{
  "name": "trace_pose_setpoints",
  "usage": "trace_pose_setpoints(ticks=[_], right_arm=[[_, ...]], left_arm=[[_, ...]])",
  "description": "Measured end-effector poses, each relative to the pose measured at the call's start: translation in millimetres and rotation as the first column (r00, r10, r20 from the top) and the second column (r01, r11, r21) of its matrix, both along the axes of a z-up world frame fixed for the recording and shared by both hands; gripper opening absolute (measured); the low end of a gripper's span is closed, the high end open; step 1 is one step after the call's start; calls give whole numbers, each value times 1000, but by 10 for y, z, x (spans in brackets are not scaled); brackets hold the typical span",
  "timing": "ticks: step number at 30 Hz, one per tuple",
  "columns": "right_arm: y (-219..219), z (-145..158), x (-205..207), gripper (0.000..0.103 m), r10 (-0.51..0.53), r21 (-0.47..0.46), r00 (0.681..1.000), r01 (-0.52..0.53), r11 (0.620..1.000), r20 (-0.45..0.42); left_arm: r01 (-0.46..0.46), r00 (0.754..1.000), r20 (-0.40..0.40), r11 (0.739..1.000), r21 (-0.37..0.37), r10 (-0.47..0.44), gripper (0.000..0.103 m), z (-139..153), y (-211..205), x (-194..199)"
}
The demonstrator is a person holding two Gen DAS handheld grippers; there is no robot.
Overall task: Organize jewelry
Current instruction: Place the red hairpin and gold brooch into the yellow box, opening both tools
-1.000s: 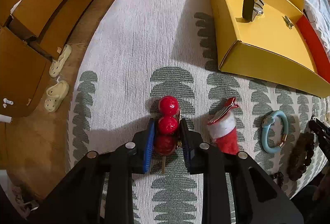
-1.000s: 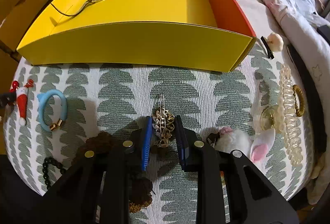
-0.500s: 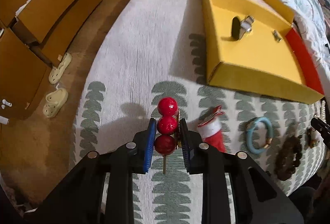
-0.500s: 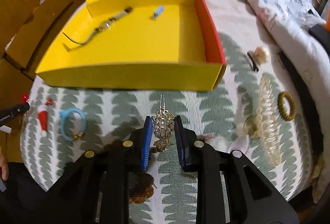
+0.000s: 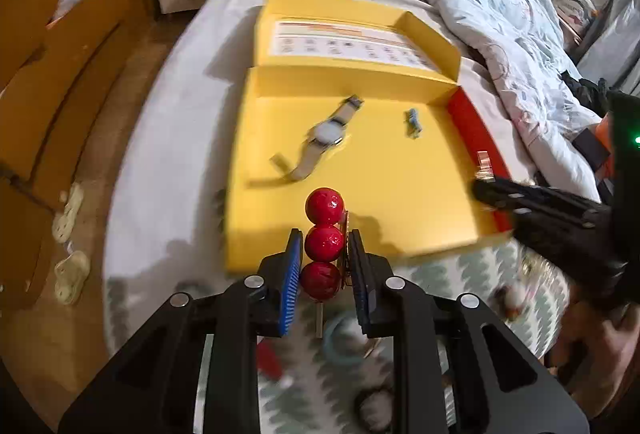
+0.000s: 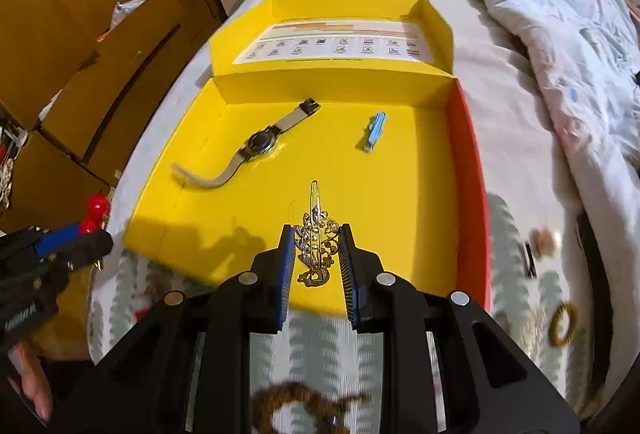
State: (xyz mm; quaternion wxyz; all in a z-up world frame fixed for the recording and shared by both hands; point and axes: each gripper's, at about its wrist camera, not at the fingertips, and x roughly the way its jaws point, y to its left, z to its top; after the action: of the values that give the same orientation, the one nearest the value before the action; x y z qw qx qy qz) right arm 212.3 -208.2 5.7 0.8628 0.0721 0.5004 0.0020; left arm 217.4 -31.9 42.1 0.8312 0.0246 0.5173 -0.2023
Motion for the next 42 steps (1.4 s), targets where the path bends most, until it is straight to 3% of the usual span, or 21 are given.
trace_pose_setpoints(ticks=[9, 17, 23, 30, 36, 38, 42], right_arm=[[-294, -538, 693, 23, -30, -3, 992, 30, 1000, -121], [-412, -785, 938, 23, -32, -33, 982, 26, 999, -185], [-465, -810, 983, 24, -30, -36, 982, 23, 999, -185], [-473, -768, 956, 32, -49, -56, 981, 40, 998, -185], [-479, -484, 772, 47, -57, -50, 993, 52, 997, -103], [-469, -327, 608, 52, -53, -56, 996, 49, 997, -74], [-458, -9, 167, 52, -43, -56, 999, 43, 998, -8]], left_arm=[[41, 991, -126, 997, 61, -33, 24, -474, -627, 647], [40, 979, -203, 992, 122, -15, 24, -853, -692, 926], [44, 974, -227, 990, 135, -12, 24, -962, -712, 962], [36, 971, -238, 993, 115, -8, 25, -975, -717, 947], [26, 978, -206, 997, 71, -11, 51, -780, -580, 872], [29, 983, -181, 998, 62, -18, 53, -661, -551, 774], [35, 992, -124, 998, 55, -28, 53, -352, -401, 498]])
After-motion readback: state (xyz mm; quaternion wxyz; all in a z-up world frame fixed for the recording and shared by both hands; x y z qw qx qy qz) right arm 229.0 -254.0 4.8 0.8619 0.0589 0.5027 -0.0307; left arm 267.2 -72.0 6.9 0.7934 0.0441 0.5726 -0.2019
